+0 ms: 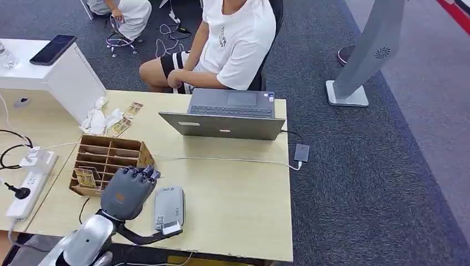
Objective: Pass the card to the sensor for recognition and then transmit it.
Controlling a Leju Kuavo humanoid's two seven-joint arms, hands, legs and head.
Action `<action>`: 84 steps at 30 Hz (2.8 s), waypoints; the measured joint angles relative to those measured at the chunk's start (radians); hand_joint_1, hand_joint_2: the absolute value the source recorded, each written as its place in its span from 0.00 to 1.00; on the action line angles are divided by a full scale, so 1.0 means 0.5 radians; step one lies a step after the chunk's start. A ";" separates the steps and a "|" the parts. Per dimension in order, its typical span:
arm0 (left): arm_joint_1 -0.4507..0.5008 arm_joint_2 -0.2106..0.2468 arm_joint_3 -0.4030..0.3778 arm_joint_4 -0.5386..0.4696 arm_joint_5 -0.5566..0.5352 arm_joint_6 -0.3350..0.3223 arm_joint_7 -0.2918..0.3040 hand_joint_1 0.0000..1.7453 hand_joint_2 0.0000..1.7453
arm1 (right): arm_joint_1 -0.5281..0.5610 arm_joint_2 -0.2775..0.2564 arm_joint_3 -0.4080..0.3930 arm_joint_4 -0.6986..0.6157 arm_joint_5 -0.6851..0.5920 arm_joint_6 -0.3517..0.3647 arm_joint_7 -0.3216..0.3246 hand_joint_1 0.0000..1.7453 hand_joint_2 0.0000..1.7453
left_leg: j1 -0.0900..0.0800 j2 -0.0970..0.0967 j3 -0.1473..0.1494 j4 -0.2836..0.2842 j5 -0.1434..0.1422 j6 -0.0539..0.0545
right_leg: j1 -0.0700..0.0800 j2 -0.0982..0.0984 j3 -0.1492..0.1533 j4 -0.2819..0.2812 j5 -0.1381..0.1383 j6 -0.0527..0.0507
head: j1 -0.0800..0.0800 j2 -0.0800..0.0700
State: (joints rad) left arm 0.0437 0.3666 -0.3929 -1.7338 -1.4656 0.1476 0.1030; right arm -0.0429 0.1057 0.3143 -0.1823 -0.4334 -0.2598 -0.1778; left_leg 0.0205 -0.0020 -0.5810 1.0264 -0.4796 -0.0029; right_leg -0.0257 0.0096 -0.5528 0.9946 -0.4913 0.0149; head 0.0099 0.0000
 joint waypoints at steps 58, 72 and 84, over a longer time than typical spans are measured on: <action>-0.248 -0.071 -0.059 0.252 0.091 0.399 0.089 1.00 1.00 | -0.002 0.015 -0.011 0.010 0.099 0.028 0.038 0.00 0.00 | 0.000 -0.004 0.001 0.000 0.003 0.000 | 0.000 -0.002 0.002 0.001 0.001 0.000 | 0.000 -0.001; -1.030 0.143 0.454 0.617 0.232 0.478 -0.063 1.00 1.00 | -0.041 0.015 0.120 0.011 0.264 0.084 0.146 0.00 0.00 | 0.005 -0.004 0.001 0.000 0.008 -0.006 | 0.005 -0.003 0.002 0.003 0.005 -0.006 | 0.002 -0.001; -1.310 0.137 0.455 1.010 0.204 0.497 -0.060 1.00 1.00 | -0.053 0.015 0.143 0.011 0.258 0.088 0.146 0.00 0.00 | 0.005 -0.003 0.000 0.000 0.008 -0.006 | 0.005 -0.001 -0.001 0.002 0.006 -0.006 | 0.002 0.000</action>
State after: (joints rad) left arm -0.6115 0.4353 -0.1656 -1.2287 -1.3638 0.3960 0.0729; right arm -0.0692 0.1133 0.3857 -0.1770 -0.3044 -0.2155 -0.1045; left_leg 0.0231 -0.0036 -0.5810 1.0265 -0.4758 -0.0059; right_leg -0.0231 0.0091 -0.5531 0.9956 -0.4884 0.0119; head 0.0107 0.0000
